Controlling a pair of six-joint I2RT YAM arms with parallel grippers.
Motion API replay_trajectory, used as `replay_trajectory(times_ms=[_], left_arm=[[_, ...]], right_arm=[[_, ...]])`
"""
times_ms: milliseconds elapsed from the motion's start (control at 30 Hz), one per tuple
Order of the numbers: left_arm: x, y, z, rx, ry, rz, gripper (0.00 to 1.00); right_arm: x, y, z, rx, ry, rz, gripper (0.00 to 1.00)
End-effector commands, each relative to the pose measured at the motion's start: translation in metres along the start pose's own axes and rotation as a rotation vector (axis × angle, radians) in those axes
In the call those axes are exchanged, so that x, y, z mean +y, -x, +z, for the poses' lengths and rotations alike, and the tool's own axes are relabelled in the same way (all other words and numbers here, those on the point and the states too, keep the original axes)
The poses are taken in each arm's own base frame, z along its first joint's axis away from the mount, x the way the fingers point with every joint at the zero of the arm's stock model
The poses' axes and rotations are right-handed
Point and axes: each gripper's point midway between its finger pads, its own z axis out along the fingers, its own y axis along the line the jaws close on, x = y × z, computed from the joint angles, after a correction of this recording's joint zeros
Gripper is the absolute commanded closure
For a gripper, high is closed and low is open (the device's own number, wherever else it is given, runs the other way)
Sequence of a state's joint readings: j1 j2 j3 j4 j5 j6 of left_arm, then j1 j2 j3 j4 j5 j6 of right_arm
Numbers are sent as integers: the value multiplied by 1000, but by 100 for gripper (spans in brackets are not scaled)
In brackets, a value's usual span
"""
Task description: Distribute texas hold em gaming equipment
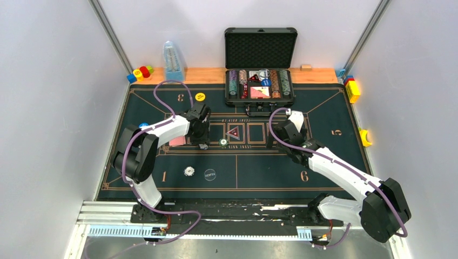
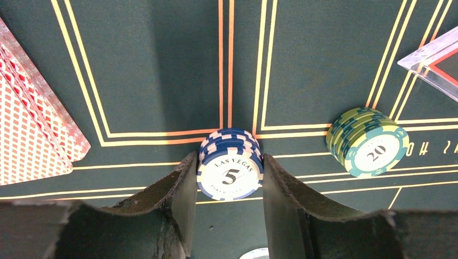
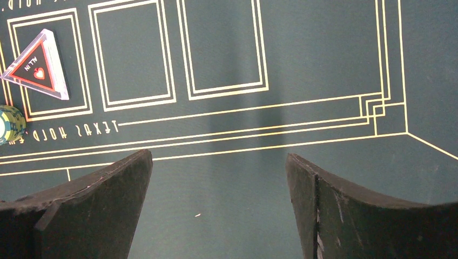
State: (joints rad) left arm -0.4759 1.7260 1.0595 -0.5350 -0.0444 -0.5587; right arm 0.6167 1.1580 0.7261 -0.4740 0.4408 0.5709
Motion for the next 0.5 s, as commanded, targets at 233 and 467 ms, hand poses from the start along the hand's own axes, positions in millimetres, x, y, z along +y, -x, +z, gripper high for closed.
replay_trajectory(times_ms=[233,467], left_arm=[[-10,26,-37,-98,-37,-9,85],[-2,30,-46,-124,2,-22,87]], right_arm=[[-1,6,-1,-28,-2,12,4],[-1,7,-2,-31,1,14,4]])
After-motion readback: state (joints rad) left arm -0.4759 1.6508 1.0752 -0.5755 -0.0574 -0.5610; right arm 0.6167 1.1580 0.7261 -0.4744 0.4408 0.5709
